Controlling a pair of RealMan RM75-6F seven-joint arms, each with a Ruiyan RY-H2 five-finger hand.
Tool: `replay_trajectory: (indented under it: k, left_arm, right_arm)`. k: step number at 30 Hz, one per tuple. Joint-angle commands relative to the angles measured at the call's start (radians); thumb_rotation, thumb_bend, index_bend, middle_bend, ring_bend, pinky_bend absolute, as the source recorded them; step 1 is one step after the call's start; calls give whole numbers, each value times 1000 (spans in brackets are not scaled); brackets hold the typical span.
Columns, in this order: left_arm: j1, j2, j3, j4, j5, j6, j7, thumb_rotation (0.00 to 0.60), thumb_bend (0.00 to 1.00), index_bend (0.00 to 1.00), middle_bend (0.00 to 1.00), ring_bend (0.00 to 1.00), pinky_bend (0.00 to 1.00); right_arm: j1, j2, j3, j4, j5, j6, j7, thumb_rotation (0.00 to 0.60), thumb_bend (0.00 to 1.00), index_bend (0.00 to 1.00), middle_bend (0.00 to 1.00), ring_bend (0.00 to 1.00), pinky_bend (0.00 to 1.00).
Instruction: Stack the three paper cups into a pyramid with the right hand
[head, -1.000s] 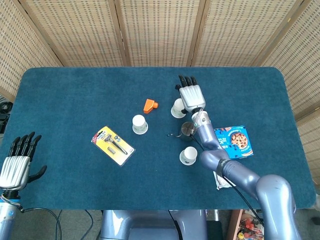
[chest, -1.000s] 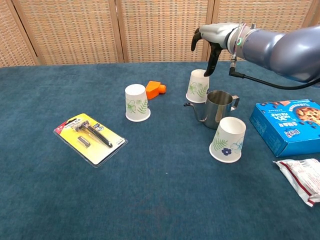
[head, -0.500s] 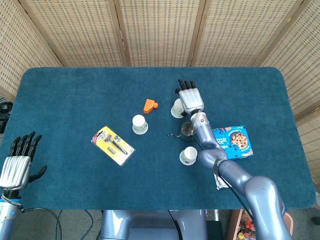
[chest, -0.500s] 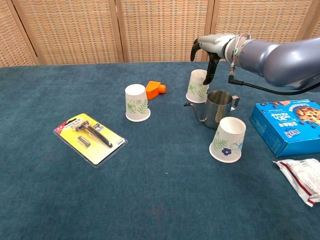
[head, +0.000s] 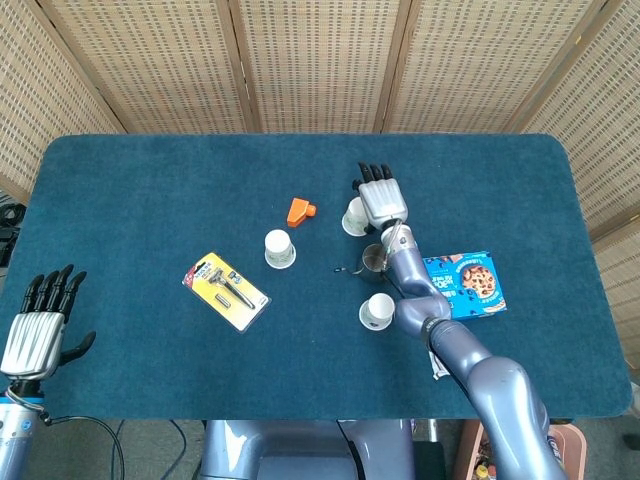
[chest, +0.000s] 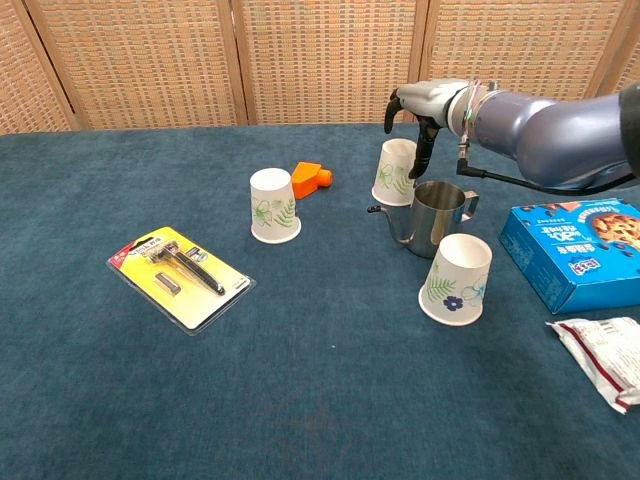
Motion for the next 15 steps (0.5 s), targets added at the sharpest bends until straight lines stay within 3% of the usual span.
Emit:
replay_trajectory:
  k: [1, 15]
  left_arm:
    - [0, 1, 3, 0, 8, 3, -4, 600, 285, 23, 0, 0, 0]
    - [0, 4, 11, -6, 18, 8, -5, 600, 285, 23, 0, 0, 0]
  right_arm:
    - [4, -13, 0, 20, -14, -5, 24, 600, 71, 376, 24, 0, 0]
    - [6, -37, 1, 41, -68, 13, 92, 600, 72, 473, 58, 0, 0]
